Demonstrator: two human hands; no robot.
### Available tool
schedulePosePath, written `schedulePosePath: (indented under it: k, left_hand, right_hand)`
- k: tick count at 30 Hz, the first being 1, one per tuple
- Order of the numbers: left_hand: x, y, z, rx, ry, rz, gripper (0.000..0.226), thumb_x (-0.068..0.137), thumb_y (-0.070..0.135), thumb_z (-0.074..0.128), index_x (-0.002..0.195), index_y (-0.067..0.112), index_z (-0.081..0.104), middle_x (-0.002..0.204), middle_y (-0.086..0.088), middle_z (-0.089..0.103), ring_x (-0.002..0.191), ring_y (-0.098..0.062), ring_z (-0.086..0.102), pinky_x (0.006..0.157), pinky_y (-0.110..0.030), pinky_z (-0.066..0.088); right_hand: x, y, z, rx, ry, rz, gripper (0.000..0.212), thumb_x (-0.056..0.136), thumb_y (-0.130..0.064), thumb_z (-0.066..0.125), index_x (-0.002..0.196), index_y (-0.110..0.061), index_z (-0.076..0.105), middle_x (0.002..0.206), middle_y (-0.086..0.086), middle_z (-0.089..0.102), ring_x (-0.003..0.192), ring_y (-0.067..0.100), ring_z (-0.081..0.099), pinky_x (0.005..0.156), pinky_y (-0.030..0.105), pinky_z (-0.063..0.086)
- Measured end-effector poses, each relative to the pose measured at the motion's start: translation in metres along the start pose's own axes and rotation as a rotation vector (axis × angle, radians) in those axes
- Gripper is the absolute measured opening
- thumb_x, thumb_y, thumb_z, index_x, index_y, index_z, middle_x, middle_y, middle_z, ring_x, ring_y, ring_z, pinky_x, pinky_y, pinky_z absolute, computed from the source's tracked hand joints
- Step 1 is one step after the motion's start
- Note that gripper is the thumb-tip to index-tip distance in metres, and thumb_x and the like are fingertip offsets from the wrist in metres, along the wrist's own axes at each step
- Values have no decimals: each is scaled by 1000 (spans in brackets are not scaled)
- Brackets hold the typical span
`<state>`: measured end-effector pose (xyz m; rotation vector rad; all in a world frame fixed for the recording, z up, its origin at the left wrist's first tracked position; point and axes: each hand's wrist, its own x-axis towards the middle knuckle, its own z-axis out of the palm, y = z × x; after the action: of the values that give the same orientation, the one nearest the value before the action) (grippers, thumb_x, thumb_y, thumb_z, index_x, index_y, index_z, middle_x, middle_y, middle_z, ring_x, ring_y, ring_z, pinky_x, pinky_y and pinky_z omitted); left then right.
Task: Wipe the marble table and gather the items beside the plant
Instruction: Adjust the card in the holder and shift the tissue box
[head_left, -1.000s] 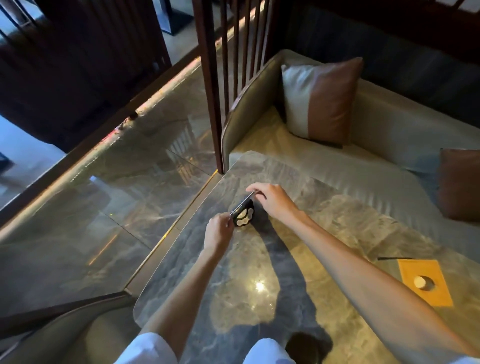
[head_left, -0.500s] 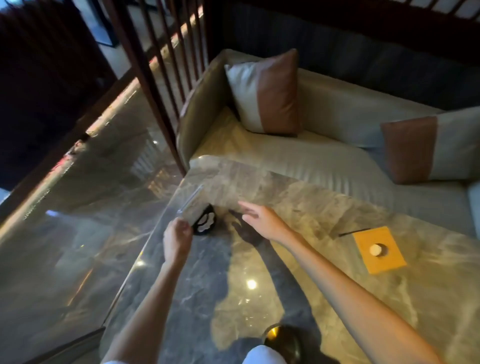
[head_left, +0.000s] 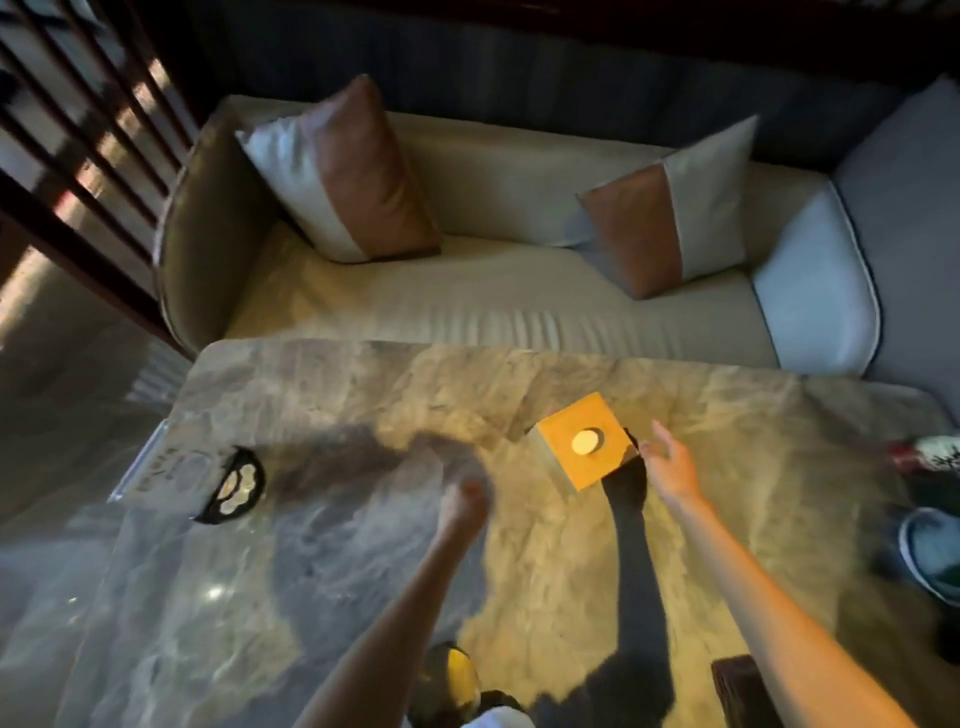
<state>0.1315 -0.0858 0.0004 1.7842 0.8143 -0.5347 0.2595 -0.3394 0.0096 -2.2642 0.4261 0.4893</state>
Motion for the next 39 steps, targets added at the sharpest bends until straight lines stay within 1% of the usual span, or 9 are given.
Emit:
schedulePosePath:
  k: [3, 6, 9, 13, 15, 20, 30, 35, 39]
  left_hand:
    - [7, 35, 50, -80, -99, 34, 54, 65, 31, 40, 96, -9, 61, 99, -31, 65, 94, -41, 62, 73, -41, 46]
    - [-1, 59, 78, -287, -161, 11, 45, 71, 36, 49, 100, 4, 61, 92, -12, 61, 84, -23, 59, 73, -35, 49]
    - [-6, 71, 96, -520, -246, 2, 34, 80, 13, 49, 114, 12, 54, 99, -4, 60, 84, -12, 58, 74, -24, 50]
    - [-7, 64, 88, -538, -271, 49, 66, 64, 10, 42, 130, 15, 40, 103, -4, 56, 94, -19, 55, 75, -26, 53]
    - [-9, 52, 69, -536, -272, 57, 64, 72, 5, 45, 135, 9, 38, 112, -8, 56, 93, -15, 57, 66, -15, 53]
    - [-12, 0, 3, -586, -145, 31, 71, 62, 13, 46, 133, 6, 43, 114, -11, 61, 92, -8, 64, 69, -17, 53]
    - [-42, -80, -136, -570, 93, -62, 65, 60, 18, 46, 124, 8, 51, 88, 2, 57, 72, -6, 49, 51, -8, 41]
    - [-47, -94, -152, -597, 54, 12, 60, 70, 6, 44, 130, 3, 44, 108, -9, 58, 87, -10, 58, 58, -9, 49]
    - [-47, -94, -151, -548, 91, 43, 42, 77, 2, 45, 118, 4, 51, 100, -6, 61, 82, -6, 60, 57, -9, 49]
  right_hand:
    - [11, 6, -1, 105, -87, 51, 51, 98, -18, 51, 147, -12, 37, 150, 10, 41, 139, 25, 38, 104, 28, 33]
    - [14, 5, 2, 168, -203, 85, 52, 98, -17, 52, 147, -11, 36, 146, 6, 43, 136, 22, 40, 103, 25, 33]
    - [34, 24, 15, 106, -283, 84, 58, 88, -25, 60, 143, -16, 43, 142, 1, 48, 131, 20, 47, 112, 35, 36]
    - [29, 22, 25, -7, -317, 18, 48, 77, -16, 54, 125, -18, 60, 110, 2, 68, 103, 25, 63, 82, 28, 47]
    - [-3, -7, 28, -27, -331, -29, 50, 82, -9, 53, 132, -17, 56, 121, 1, 66, 107, 20, 61, 84, 27, 44]
    - [-56, -61, 87, -9, -419, -96, 55, 88, -3, 51, 142, -8, 43, 136, 3, 53, 132, 20, 46, 101, 23, 34]
    - [-132, -146, 227, -74, -596, -229, 46, 90, 0, 48, 135, -3, 49, 122, 8, 59, 117, 24, 53, 94, 30, 40]
    - [-132, -143, 258, -102, -614, -282, 44, 82, -8, 50, 120, -26, 62, 115, -2, 68, 111, 23, 61, 95, 35, 47]
    - [-122, -129, 264, -106, -639, -262, 57, 86, -18, 52, 142, -21, 44, 136, -8, 52, 127, 16, 49, 109, 34, 39]
